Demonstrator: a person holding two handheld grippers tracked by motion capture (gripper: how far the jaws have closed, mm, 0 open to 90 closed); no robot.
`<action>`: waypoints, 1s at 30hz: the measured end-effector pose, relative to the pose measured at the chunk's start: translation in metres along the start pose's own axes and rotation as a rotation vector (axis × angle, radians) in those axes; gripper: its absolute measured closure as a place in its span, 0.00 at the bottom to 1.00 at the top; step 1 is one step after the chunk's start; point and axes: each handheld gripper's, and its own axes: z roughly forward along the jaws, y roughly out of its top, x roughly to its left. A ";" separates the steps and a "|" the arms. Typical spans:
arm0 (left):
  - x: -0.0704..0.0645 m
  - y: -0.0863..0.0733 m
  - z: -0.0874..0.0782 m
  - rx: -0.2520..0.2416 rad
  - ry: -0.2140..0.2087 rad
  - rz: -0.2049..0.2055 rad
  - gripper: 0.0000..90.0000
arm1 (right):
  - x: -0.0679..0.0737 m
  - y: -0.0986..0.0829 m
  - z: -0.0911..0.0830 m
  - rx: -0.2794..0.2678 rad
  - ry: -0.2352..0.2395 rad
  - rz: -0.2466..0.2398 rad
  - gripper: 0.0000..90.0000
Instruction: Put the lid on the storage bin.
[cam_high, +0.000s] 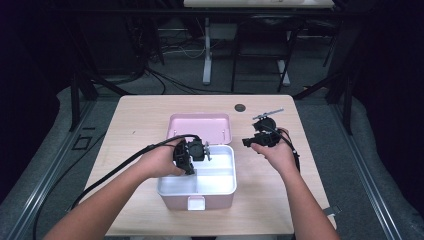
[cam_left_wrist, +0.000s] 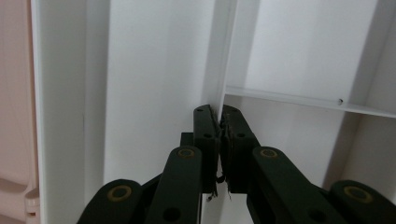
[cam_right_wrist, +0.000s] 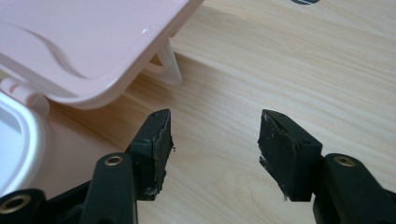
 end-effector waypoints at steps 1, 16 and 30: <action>0.000 0.000 0.000 0.002 -0.002 0.002 0.95 | 0.001 0.002 0.001 0.003 0.003 -0.002 0.48; -0.002 0.003 0.001 0.018 0.003 0.009 0.96 | 0.012 0.038 0.017 -0.017 -0.015 0.056 0.57; -0.004 0.011 0.002 0.074 0.024 0.029 0.96 | 0.022 0.062 0.035 -0.004 0.002 0.103 0.63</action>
